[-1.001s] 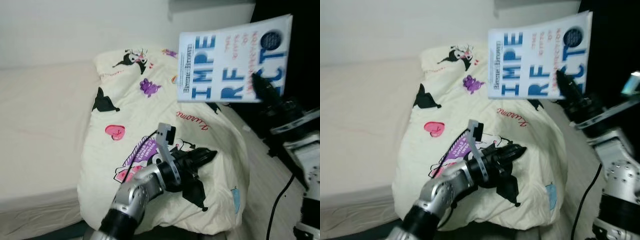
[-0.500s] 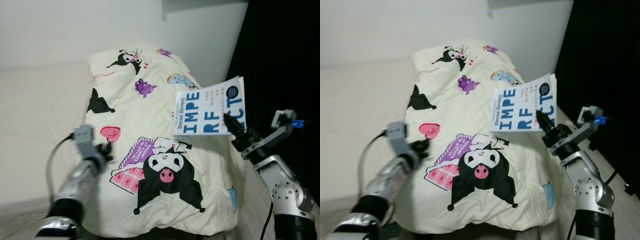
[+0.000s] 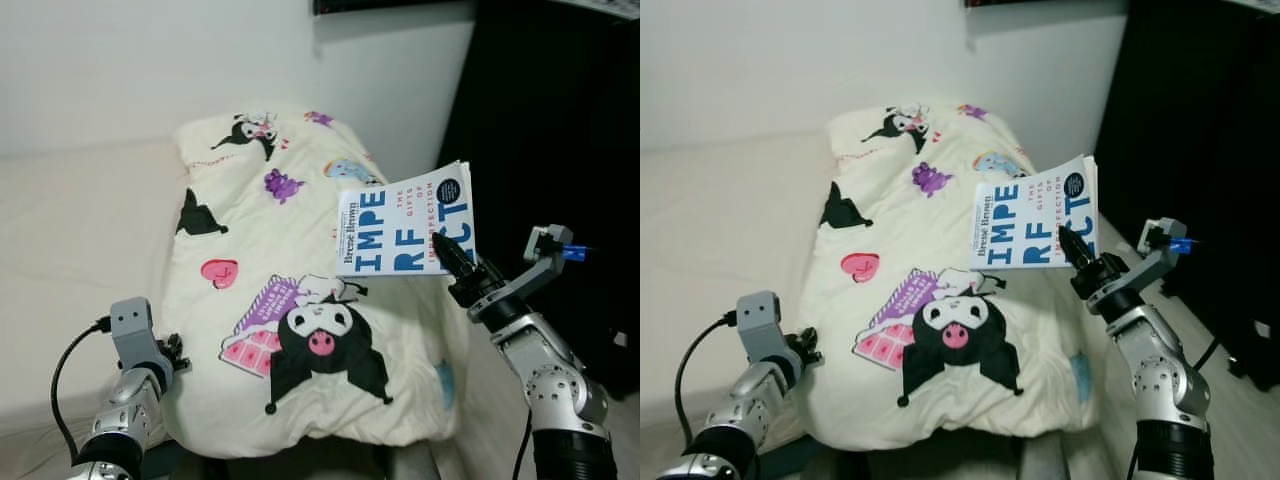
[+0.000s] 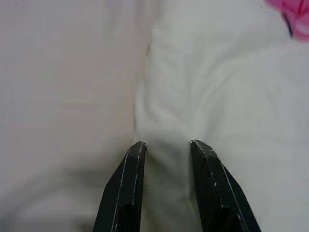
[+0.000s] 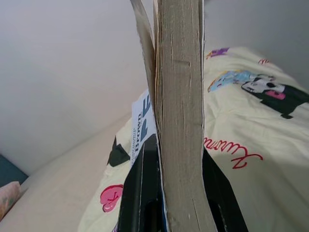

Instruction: Clean up the room

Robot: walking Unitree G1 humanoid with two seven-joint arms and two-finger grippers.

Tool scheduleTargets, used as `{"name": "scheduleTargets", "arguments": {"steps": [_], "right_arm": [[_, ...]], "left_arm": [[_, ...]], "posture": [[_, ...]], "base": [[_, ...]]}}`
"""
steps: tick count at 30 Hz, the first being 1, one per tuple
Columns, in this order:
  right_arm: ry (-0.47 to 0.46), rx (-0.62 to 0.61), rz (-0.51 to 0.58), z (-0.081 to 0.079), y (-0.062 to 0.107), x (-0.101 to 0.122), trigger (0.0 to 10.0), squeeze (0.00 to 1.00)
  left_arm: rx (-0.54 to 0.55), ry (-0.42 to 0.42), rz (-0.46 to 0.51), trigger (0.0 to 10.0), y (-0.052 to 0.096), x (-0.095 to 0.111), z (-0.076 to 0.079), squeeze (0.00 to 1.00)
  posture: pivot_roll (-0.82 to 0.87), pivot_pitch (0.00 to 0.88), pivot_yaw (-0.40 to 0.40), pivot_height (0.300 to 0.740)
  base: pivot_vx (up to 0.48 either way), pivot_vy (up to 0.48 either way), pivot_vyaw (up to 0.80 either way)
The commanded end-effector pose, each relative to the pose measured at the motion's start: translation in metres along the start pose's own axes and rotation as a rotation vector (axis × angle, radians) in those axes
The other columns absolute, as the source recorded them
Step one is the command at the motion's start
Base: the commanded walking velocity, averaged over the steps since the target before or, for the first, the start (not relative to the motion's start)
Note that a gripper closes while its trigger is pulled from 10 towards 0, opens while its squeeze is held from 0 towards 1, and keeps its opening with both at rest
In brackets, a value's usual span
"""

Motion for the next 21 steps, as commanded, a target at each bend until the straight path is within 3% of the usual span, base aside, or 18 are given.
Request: {"name": "scheduleTargets", "arguments": {"steps": [1,10,21], "right_arm": [[0.004,0.025,0.027,-0.007,-0.004,0.002,0.0,0.0],[-0.013,0.026,0.017,-0.01,-0.003,-0.008,0.0,0.0],[-0.017,0.02,0.007,-0.009,-0.002,-0.014,0.0,0.0]], "left_arm": [[0.032,-0.023,-0.056,10.0,0.005,-0.022,-0.009,0.0],[0.093,-0.113,-0.198,10.0,0.023,-0.074,-0.036,0.0],[0.115,-0.145,-0.257,10.0,0.033,-0.095,-0.045,0.0]], "posture": [[-0.02,0.053,0.022,0.487],[-0.01,0.057,0.032,0.517],[-0.01,0.058,0.034,0.552]], "base": [[0.0,0.0,0.0],[0.0,0.0,0.0],[0.0,0.0,0.0]]}}
Point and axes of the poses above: a point about 5 cm out from each wrist's last joint towards the gripper, its own y axis pointing back from the gripper into the wrist, its own x axis along the axis of the wrist's last joint, z = x × y, the point moved 6 cm from there along -y, pointing out of the wrist towards the gripper, and after that the axes turned 7 degrees about y, right-handed, at the moved point
